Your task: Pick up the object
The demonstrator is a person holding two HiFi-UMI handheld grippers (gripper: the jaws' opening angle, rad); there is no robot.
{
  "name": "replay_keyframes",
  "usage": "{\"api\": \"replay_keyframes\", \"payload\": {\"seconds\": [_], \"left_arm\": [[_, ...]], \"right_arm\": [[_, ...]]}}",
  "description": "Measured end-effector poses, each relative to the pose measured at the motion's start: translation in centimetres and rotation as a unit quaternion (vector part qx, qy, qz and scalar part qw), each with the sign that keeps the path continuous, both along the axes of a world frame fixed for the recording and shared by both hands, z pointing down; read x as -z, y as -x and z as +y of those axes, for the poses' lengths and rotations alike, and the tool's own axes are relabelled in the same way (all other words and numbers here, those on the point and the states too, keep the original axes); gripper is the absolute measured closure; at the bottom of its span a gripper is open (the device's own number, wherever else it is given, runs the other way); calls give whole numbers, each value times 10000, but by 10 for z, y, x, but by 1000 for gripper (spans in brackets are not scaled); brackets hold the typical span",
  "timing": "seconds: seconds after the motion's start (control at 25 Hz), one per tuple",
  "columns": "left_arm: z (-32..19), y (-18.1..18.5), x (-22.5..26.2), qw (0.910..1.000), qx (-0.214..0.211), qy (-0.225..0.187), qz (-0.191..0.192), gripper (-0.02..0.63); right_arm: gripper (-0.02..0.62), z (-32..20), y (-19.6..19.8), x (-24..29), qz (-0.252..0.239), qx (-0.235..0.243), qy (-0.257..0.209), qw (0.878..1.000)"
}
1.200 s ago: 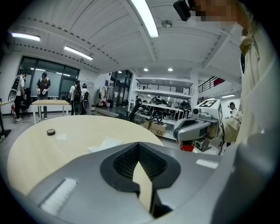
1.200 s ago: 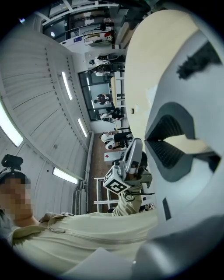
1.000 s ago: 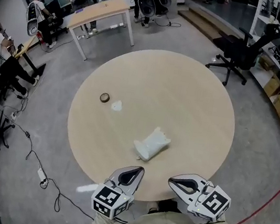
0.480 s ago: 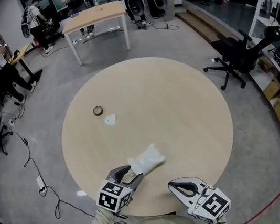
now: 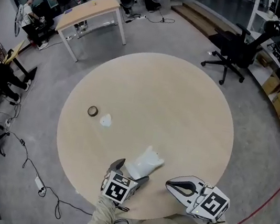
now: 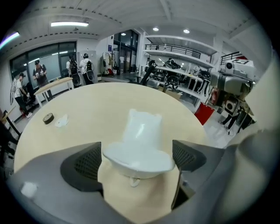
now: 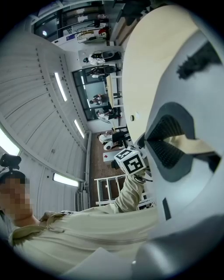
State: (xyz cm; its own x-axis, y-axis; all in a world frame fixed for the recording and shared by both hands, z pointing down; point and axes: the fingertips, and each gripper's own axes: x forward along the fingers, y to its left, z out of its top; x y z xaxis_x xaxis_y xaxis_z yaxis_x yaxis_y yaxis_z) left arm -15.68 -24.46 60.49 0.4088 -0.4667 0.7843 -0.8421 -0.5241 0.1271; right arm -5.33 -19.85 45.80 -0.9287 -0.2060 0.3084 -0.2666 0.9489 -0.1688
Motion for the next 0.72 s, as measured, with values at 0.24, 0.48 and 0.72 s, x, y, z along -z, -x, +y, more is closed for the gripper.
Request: {"api": "replay_keyframes", "payload": {"seconds": [0.24,0.48,0.72], "left_arm": [[2,-16,-17,9981,-77,372,495,69],[5,-24,-32,9987,-270,329,270,43],[5,-23,-31,9991,-230,295,190,49]], "right_arm": [[592,-4,1,-2,-10,17,75,10000],[592,-3,3,-6,6,11,122,9999],[592,-1,-2,-5,-14,-106,108,9999]]}}
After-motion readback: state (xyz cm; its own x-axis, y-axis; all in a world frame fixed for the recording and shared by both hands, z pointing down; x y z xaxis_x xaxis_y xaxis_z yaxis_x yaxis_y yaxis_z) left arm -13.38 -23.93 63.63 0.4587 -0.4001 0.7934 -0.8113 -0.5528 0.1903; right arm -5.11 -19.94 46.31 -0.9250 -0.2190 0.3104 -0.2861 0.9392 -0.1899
